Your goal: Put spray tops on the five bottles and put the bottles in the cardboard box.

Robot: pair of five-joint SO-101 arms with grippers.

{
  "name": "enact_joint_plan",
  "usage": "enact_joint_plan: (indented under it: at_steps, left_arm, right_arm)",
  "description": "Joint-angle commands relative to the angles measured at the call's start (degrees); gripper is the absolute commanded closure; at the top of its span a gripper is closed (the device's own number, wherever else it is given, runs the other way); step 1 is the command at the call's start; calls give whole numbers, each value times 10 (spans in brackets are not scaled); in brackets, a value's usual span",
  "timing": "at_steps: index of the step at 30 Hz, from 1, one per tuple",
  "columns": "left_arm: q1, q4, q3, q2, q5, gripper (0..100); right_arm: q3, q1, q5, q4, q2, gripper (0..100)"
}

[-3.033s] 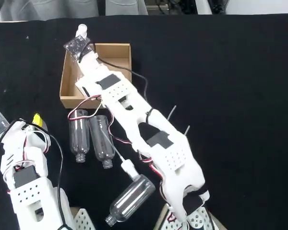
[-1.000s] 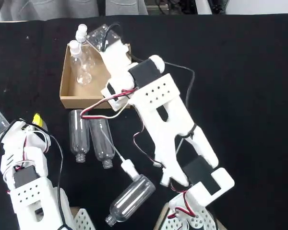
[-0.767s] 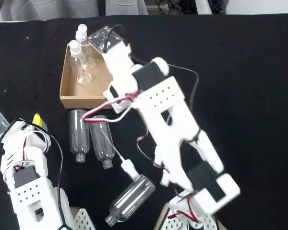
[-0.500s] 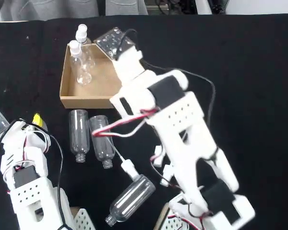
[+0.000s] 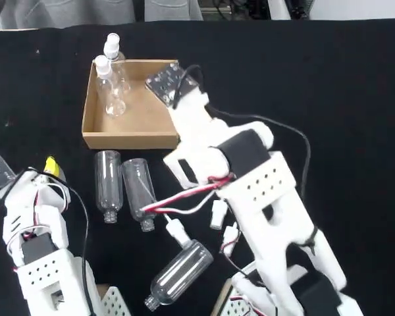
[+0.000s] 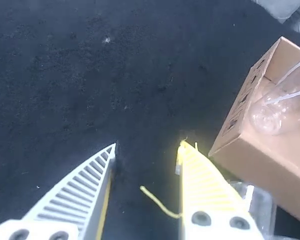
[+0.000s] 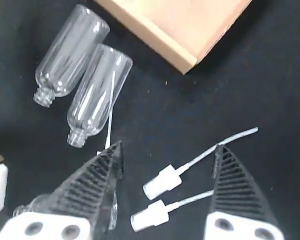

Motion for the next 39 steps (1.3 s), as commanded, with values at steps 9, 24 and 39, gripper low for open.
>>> enact_joint_plan:
  at_steps: [9,24,39]
  left_arm:
    - [0,-5,-2,-33,-41,818]
    - [0,-5,-1,-33,-41,818]
    - [0,-5,-1,-36,-41,818]
  right_arm:
    - [109,11,178,5,-124,762]
    - [244,2,363,4,-172,758]
    - [356,-171,440,4,-172,758]
